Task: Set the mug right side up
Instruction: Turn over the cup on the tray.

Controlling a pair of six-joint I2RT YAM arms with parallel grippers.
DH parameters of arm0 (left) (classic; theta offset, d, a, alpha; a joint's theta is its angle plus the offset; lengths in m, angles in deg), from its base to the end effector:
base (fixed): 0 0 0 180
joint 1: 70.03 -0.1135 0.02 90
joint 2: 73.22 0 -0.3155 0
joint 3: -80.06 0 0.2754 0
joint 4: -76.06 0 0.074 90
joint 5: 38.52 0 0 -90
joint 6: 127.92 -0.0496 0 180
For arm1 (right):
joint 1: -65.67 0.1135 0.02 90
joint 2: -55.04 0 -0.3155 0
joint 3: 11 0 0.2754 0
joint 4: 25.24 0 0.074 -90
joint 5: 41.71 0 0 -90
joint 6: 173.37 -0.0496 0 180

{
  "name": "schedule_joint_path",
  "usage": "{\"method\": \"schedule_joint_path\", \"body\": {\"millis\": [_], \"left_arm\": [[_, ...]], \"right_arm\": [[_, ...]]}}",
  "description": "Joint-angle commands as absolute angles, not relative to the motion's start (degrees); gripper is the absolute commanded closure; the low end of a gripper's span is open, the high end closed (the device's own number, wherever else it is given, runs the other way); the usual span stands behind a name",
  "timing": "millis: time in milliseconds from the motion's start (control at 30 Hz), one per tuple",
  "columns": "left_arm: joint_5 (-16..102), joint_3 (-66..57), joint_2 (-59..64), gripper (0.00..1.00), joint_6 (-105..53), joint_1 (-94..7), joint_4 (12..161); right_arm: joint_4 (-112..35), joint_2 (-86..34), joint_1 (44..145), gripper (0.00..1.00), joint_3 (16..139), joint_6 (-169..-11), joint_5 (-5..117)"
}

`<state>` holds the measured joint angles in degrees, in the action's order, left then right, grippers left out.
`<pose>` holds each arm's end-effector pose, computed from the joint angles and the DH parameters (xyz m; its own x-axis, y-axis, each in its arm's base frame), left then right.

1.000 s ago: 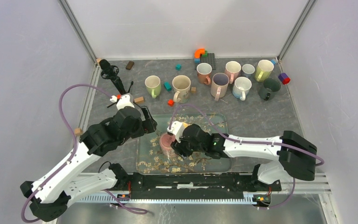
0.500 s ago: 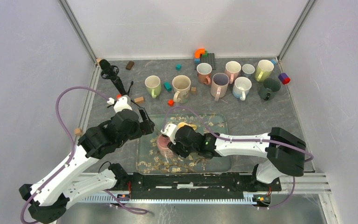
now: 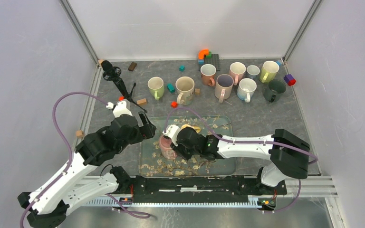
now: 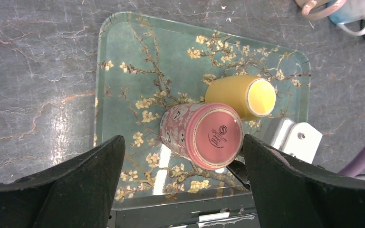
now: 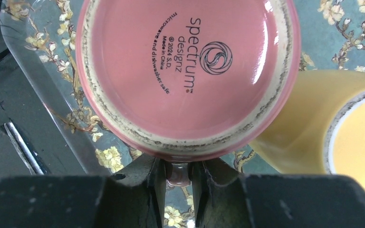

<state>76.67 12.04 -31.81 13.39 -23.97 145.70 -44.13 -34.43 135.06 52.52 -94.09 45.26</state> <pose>0.0960 -0.0692 0.3644 -0.6361 -0.3578 -0.6836 -0.0972 0.9161 -0.3890 0.1265 0.3288 0.2214 -0.4153 -0.5766 -0.7036 -0.8592 0.5026 0.0953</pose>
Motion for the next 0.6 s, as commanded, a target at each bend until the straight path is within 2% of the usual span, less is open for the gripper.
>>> {"method": "schedule_joint_path", "body": {"millis": [0, 567], "left_arm": [[76.82, 12.27, -33.25, 0.0, 12.89, -24.24, 142.95], [69.04, 6.28, -34.64, 0.0, 10.21, -24.24, 135.03]], "right_arm": [[-40.79, -32.54, 135.15, 1.0, 56.83, -96.35, 46.26], [-31.32, -22.6, 129.94, 1.0, 59.42, -106.53, 48.14]]}}
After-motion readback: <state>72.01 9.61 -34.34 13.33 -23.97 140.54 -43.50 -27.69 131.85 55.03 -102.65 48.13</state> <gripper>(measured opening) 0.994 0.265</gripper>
